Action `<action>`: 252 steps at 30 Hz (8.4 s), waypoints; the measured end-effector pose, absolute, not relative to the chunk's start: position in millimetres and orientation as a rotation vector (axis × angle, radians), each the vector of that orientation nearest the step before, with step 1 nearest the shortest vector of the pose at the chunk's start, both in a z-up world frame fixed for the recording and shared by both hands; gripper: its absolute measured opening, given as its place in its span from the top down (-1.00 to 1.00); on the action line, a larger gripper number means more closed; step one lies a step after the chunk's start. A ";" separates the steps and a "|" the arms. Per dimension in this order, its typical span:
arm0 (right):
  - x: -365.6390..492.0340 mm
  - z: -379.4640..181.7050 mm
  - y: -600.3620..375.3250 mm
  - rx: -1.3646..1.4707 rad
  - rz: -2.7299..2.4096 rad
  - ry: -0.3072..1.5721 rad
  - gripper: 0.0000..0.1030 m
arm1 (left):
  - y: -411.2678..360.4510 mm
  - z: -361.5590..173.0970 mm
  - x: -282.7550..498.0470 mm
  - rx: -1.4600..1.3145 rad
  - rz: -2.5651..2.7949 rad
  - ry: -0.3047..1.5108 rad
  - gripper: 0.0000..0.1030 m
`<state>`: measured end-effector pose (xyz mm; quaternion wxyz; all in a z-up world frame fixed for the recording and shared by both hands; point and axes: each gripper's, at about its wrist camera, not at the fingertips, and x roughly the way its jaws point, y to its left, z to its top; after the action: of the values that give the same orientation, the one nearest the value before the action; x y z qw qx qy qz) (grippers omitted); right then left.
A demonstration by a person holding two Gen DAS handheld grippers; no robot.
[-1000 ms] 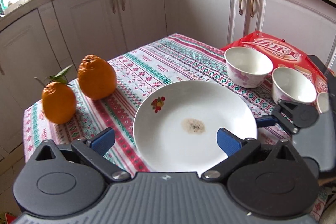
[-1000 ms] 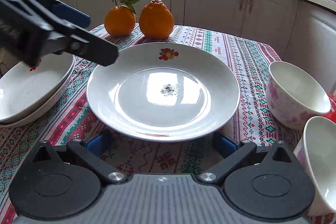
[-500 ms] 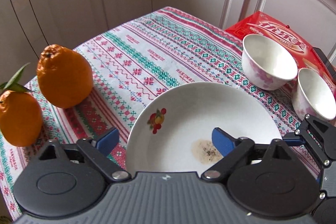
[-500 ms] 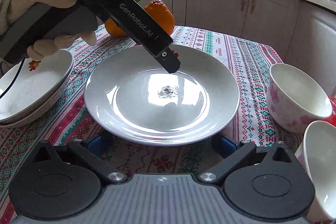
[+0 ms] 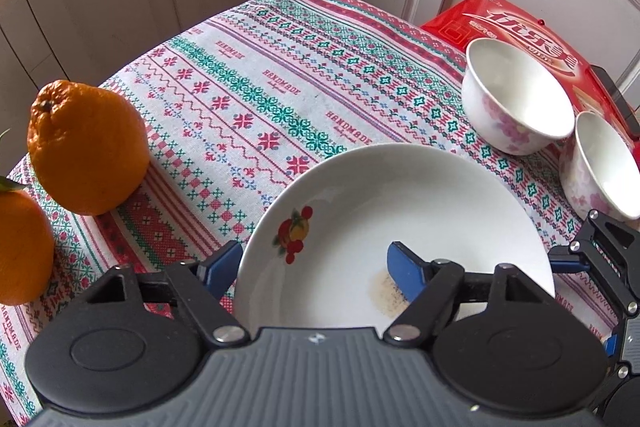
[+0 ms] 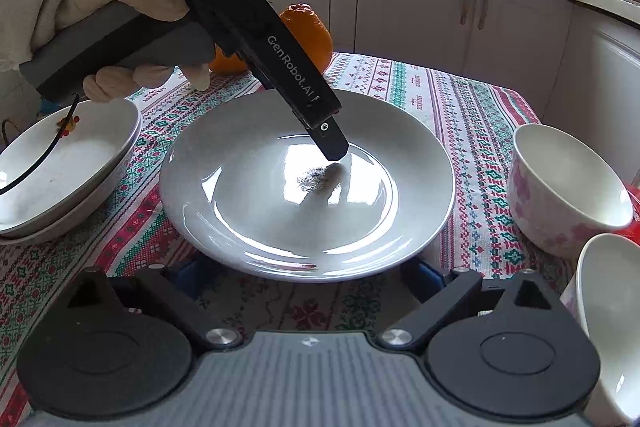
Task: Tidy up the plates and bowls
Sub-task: 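Grasp the rim of the stained white plate with the left gripper, then lift and carry the stained plate with the left gripper toward the plate stack, then lower the stained plate onto the plate stack and open the left gripper, then move the right gripper to a white floral bowl and grasp its rim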
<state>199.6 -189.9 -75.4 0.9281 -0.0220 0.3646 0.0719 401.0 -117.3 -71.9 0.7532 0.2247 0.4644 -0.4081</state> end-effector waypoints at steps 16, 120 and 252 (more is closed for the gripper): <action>199.2 -74.0 -189.1 -0.062 0.148 0.750 -0.89 | -119.6 -70.5 398.4 0.530 -0.926 1.015 -0.47; 160.4 -22.7 -67.3 -0.315 0.541 0.679 -0.89 | 107.4 -53.0 309.4 0.099 -0.586 0.981 -0.47; 27.6 -33.0 -373.4 0.195 0.013 0.787 -0.66 | -189.9 -84.1 88.0 0.322 -1.134 0.549 -0.69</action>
<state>27.6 -373.4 -33.0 0.9189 0.0947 0.3829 0.0063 88.0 -189.9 -84.1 0.7960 0.1500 0.2555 -0.5279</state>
